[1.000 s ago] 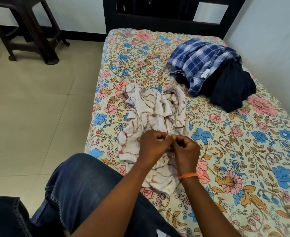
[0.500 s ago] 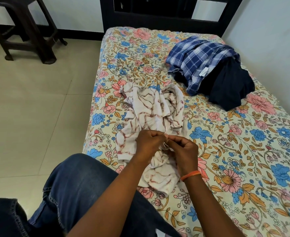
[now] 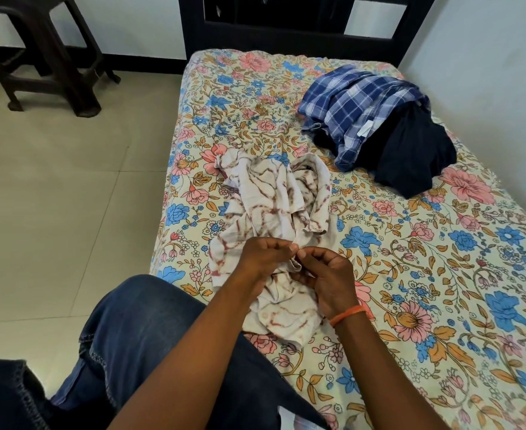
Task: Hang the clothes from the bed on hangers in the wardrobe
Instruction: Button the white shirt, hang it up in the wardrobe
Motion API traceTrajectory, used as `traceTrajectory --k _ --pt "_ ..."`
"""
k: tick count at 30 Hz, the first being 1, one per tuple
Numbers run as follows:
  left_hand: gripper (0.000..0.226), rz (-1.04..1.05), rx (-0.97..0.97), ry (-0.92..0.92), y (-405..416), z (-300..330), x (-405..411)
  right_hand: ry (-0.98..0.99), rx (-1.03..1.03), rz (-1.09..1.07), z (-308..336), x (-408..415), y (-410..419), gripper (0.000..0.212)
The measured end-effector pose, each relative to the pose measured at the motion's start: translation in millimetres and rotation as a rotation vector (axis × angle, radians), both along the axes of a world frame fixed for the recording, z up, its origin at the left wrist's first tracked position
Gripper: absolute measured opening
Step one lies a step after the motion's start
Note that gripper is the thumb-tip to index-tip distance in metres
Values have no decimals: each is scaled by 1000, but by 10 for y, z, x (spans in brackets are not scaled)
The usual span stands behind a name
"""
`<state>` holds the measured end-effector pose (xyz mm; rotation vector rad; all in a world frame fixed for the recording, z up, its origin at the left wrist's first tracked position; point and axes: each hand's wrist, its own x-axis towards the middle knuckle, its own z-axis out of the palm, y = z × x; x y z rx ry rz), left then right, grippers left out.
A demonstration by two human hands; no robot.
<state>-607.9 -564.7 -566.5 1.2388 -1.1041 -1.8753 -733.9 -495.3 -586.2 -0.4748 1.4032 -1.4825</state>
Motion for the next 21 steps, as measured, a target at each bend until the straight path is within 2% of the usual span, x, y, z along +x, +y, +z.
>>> traceTrajectory --k 3,7,11,16,21 --pt "5 13 -8 -56 20 -2 -6 88 -1 16 22 16 9 17" --pt "11 44 -83 -138 29 -42 -50 261 20 -52 -5 82 2 9" --pt "15 42 -196 -211 95 -22 -84 280 0 -73 7 79 30 13" --pt "13 44 -190 -213 99 -33 -93 220 17 -70 -11 62 16 11" --pt "11 82 -179 -164 133 -30 -99 258 28 -59 -1 72 -1 14"
